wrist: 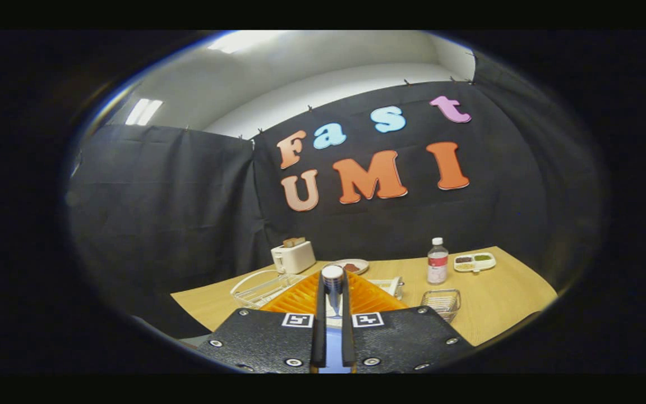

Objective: Take the plate from the dish rack, then take the spoon from the basket and place it into the plate.

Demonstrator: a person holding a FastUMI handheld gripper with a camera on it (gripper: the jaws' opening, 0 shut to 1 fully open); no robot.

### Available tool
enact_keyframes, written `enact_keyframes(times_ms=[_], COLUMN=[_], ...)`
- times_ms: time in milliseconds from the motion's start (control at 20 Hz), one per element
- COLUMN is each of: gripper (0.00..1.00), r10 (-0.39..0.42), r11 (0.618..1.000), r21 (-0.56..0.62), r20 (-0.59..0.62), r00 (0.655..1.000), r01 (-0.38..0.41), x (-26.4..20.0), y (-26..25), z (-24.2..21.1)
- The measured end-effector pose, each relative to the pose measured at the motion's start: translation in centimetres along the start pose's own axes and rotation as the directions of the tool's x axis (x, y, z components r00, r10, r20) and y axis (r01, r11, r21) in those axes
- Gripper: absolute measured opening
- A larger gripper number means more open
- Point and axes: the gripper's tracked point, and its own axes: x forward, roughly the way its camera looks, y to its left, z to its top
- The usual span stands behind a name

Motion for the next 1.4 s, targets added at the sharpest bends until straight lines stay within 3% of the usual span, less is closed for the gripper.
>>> enact_keyframes(times_ms=[150,350,900,1400], gripper=[0.11,0.11,0.11,0.11], r10=[0.082,0.127,0.124,0.112], r11=[0.994,0.989,0.991,0.991], r21=[0.071,0.083,0.079,0.099], r20=[-0.044,-0.09,-0.197,-0.232], r00=[0.996,0.988,0.972,0.966], r01=[-0.079,-0.12,-0.111,-0.091], x=[0.7,1.7,3.9,1.1], y=[1.5,2.2,2.8,1.0], z=[-2.4,-5.0,-11.2,-12.9])
